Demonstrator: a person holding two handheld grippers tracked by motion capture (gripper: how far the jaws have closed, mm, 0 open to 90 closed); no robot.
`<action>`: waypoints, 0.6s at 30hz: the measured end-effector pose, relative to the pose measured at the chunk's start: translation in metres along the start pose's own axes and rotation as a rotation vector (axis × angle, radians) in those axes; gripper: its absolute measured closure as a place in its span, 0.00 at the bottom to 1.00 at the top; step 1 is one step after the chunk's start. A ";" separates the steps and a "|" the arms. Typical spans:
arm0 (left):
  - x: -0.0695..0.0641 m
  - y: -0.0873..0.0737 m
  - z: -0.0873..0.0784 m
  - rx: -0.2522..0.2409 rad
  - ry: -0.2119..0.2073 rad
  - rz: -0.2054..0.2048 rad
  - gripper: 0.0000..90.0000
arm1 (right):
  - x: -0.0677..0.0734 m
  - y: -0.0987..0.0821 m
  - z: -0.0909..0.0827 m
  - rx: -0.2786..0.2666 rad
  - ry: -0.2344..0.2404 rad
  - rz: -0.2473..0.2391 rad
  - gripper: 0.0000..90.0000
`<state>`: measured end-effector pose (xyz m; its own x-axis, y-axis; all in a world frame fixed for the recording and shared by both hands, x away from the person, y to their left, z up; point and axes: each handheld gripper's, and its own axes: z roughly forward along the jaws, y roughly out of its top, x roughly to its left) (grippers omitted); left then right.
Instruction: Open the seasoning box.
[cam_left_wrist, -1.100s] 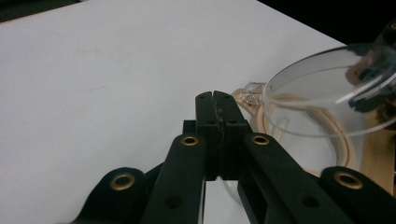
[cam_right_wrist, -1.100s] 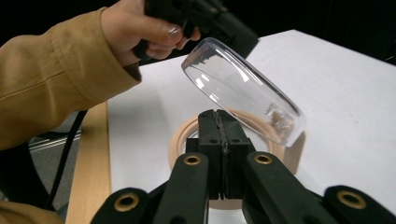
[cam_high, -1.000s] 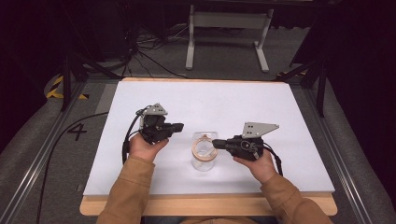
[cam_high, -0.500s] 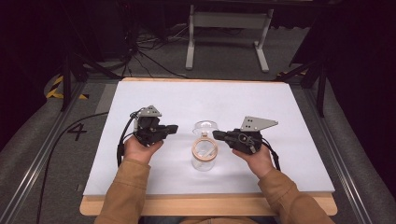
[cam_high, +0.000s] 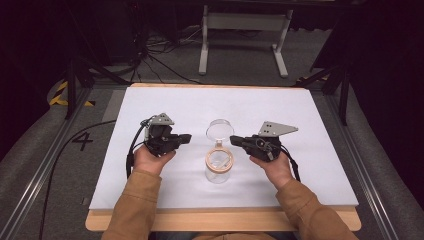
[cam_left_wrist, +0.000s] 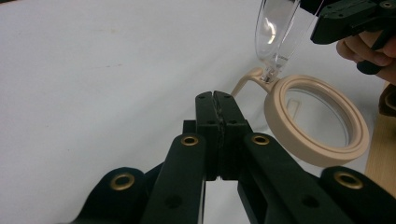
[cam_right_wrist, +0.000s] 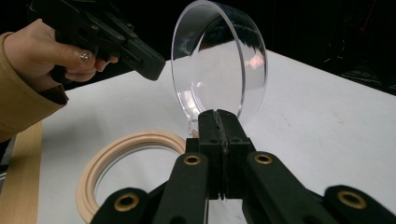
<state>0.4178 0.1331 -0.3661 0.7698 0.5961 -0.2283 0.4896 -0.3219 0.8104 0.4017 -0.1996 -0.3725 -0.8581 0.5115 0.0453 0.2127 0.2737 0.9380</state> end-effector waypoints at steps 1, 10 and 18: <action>0.000 0.000 0.000 0.000 0.000 0.000 1.00 | 0.000 0.001 -0.001 0.003 0.002 -0.006 0.99; 0.000 0.002 -0.004 -0.008 -0.005 0.002 0.98 | 0.003 0.009 -0.014 0.007 0.010 -0.074 0.88; 0.004 0.003 -0.018 0.003 0.030 0.026 0.91 | -0.011 0.022 -0.044 0.018 -0.032 -0.086 0.71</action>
<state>0.4144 0.1478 -0.3551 0.7693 0.6096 -0.1910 0.4712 -0.3395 0.8141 0.3958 -0.2351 -0.3370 -0.8582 0.5112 -0.0461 0.1479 0.3323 0.9315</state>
